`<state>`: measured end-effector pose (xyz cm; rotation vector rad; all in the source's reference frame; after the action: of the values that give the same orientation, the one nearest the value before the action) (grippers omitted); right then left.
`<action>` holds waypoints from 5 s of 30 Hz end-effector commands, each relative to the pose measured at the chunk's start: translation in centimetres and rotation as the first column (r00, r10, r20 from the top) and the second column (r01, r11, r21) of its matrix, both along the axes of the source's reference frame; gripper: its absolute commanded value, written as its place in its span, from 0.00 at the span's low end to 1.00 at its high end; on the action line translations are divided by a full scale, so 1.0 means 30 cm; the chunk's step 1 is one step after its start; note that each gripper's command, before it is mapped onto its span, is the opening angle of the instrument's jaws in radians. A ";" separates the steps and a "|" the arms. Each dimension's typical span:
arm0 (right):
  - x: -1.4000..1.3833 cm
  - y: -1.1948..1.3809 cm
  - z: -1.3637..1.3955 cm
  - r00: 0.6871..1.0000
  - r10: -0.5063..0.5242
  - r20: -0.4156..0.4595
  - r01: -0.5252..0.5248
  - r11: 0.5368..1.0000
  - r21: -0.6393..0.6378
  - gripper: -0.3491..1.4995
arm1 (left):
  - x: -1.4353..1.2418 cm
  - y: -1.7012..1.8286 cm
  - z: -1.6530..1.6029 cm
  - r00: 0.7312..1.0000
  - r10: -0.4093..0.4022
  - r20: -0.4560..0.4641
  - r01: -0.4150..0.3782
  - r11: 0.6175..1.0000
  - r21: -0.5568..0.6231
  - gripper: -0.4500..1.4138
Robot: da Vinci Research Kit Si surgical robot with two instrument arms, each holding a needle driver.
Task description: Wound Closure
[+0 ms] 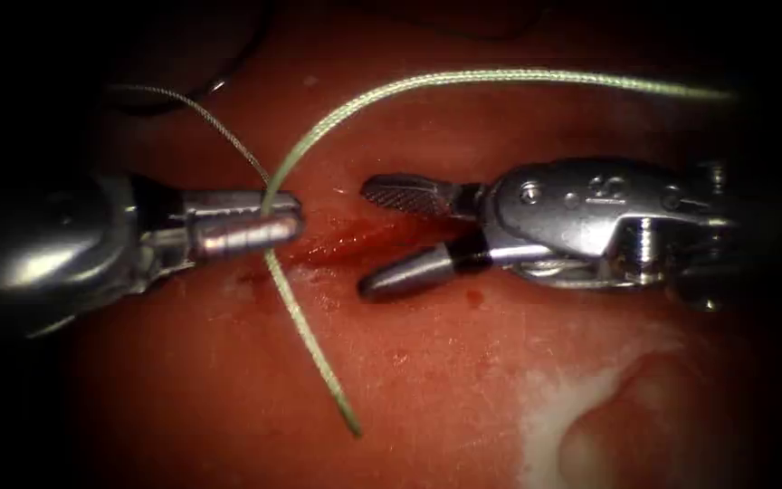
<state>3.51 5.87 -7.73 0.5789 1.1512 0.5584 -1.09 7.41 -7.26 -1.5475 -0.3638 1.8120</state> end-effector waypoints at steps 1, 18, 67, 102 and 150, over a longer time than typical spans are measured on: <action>0.0023 -0.0041 -0.0013 1.000 -0.014 -0.020 0.015 0.999 0.038 0.77 | -0.0016 -0.001 0.003 1.000 0.002 -0.002 -0.002 1.000 -0.004 0.05; 0.0115 -0.0063 -0.0060 0.998 0.063 -0.006 -0.058 0.949 0.311 0.71 | -0.0042 -0.005 0.002 0.999 0.030 0.031 -0.029 0.999 -0.045 0.05; 0.0388 -0.0184 0.0216 0.967 0.006 0.255 -0.056 0.980 0.189 0.00 | -0.0347 0.023 -0.013 0.554 0.594 -0.584 -0.627 0.759 0.176 0.61; 0.0400 -0.0196 0.0206 0.966 0.002 0.259 -0.052 0.981 0.185 0.00 | -0.0398 0.024 -0.008 0.570 0.596 -0.566 -0.651 0.748 0.131 0.05; 0.0049 -0.0079 -0.0136 0.992 0.124 -0.013 -0.124 0.992 0.021 0.86 | 0.0440 0.014 -0.022 0.920 0.182 -0.346 -0.290 0.912 -0.291 0.05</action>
<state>3.59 5.64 -8.17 0.5426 1.2045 0.6707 0.31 7.82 -7.96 -1.4536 -0.0853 2.3673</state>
